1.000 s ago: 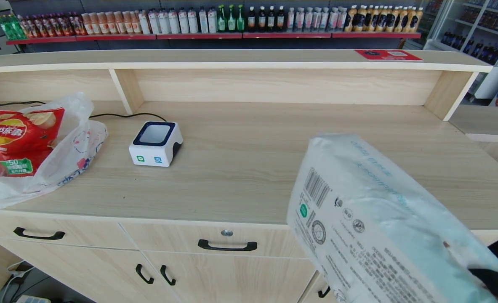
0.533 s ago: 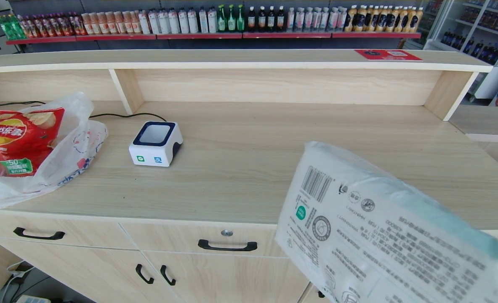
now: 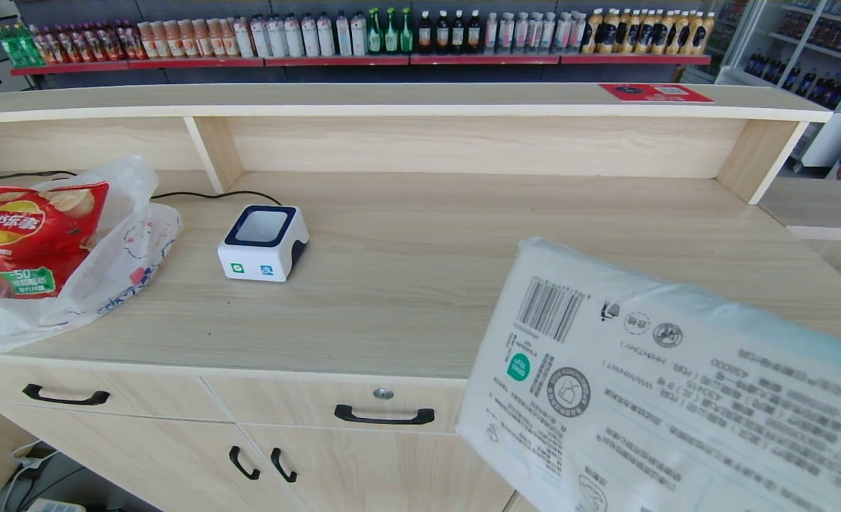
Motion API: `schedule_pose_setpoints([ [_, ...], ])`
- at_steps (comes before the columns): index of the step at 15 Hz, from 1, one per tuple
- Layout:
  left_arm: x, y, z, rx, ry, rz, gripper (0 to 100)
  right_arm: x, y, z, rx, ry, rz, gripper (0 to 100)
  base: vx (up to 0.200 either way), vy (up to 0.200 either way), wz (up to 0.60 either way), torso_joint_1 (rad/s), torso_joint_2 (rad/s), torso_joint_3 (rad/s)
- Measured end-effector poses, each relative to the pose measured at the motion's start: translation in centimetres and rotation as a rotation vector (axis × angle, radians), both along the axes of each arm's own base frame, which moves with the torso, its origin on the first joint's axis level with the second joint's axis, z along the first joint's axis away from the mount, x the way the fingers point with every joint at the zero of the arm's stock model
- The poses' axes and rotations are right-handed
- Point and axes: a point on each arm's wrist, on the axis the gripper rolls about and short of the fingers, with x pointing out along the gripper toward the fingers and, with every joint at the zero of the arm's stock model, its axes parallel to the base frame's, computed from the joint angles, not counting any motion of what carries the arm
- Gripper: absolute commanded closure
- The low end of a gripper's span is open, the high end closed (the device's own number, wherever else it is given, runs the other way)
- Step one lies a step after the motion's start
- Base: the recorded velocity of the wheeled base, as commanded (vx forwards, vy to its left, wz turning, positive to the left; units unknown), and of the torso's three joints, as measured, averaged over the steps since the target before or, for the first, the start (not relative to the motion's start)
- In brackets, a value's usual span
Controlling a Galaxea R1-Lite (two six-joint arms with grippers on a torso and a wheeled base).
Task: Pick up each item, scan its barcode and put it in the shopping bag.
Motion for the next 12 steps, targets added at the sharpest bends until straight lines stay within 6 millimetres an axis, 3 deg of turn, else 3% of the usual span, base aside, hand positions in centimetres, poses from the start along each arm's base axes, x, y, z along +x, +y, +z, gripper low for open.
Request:
schedule_pose_setpoints([
  [12,0.00,0.00,0.00,0.000,0.000,0.000,0,-0.63,-0.68,-0.19,0.015,0.015,0.037,100,0.000,0.000,0.00,0.000,0.00,0.000],
])
